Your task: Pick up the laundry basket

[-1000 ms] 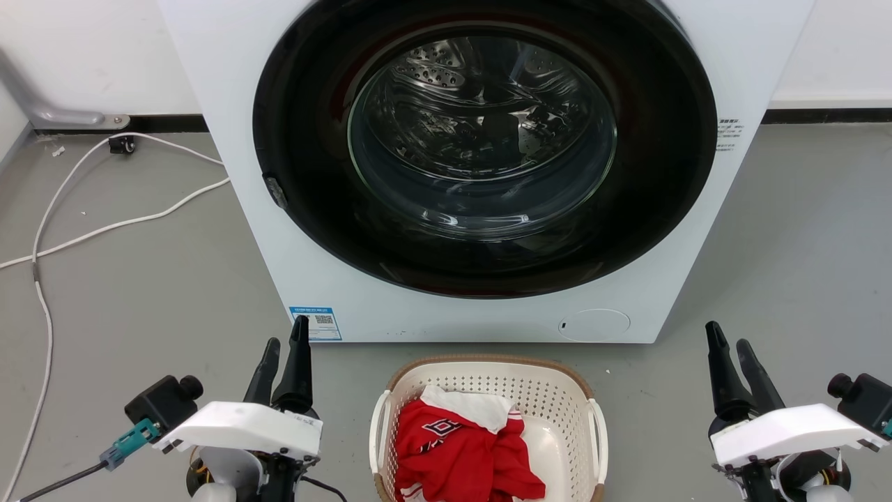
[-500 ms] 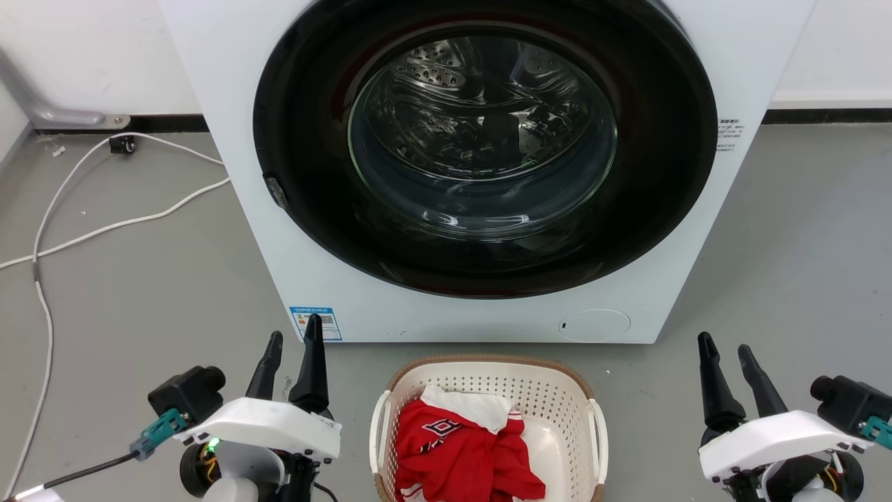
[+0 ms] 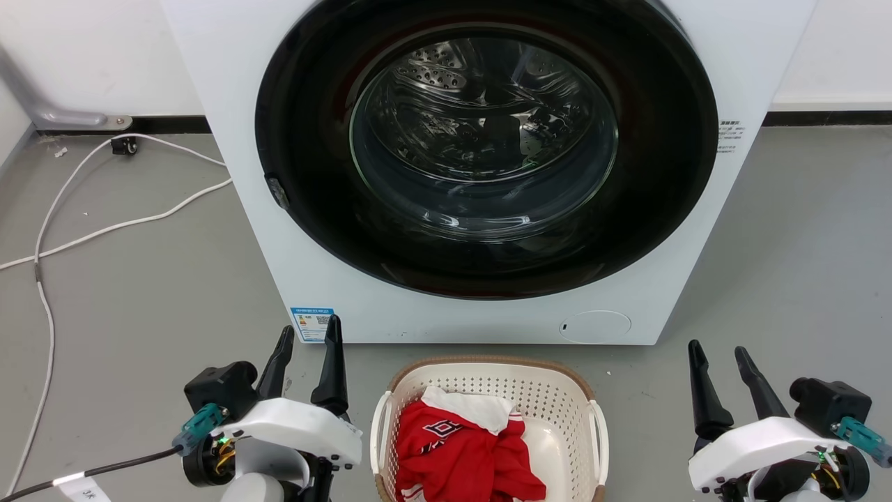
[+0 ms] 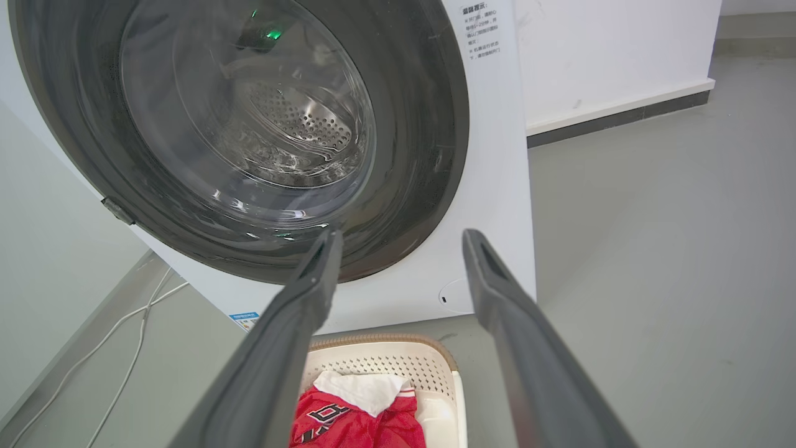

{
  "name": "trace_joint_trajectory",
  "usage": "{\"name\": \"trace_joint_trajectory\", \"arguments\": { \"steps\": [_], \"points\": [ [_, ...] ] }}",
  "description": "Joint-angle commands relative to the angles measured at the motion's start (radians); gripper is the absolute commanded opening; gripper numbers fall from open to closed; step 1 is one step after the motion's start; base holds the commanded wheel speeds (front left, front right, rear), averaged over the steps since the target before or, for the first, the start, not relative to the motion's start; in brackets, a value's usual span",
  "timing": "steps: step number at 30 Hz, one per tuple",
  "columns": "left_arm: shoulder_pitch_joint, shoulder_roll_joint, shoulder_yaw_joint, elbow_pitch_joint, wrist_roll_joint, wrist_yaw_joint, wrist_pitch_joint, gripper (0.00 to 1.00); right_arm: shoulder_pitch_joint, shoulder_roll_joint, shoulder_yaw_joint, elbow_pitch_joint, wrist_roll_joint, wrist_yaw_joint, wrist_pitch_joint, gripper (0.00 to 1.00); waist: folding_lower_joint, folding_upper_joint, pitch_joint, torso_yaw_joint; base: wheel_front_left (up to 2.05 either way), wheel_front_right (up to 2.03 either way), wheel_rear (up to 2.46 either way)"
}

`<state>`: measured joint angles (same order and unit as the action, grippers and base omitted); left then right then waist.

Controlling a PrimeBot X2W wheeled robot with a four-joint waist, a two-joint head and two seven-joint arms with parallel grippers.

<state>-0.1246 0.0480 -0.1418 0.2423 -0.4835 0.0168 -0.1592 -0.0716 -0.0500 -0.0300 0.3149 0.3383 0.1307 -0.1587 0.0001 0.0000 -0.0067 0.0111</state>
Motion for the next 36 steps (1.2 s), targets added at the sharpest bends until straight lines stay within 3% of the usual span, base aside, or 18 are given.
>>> {"name": "trace_joint_trajectory", "arguments": {
  "steps": [1,36],
  "points": [
    [-0.022,0.003,-0.004,-0.004,0.026,0.004,-0.009,1.00,-0.006,-0.001,0.003,-0.005,-0.026,0.000,-0.010,1.00,-0.0001,0.0000,0.000,0.000,0.00,0.00,0.00],
    [-0.039,0.003,-0.023,0.053,0.326,0.038,-0.084,1.00,0.037,-0.001,0.012,-0.135,-0.339,0.000,0.050,1.00,-0.0001,0.0000,-0.002,0.005,0.00,0.00,0.00]
  ]
}}
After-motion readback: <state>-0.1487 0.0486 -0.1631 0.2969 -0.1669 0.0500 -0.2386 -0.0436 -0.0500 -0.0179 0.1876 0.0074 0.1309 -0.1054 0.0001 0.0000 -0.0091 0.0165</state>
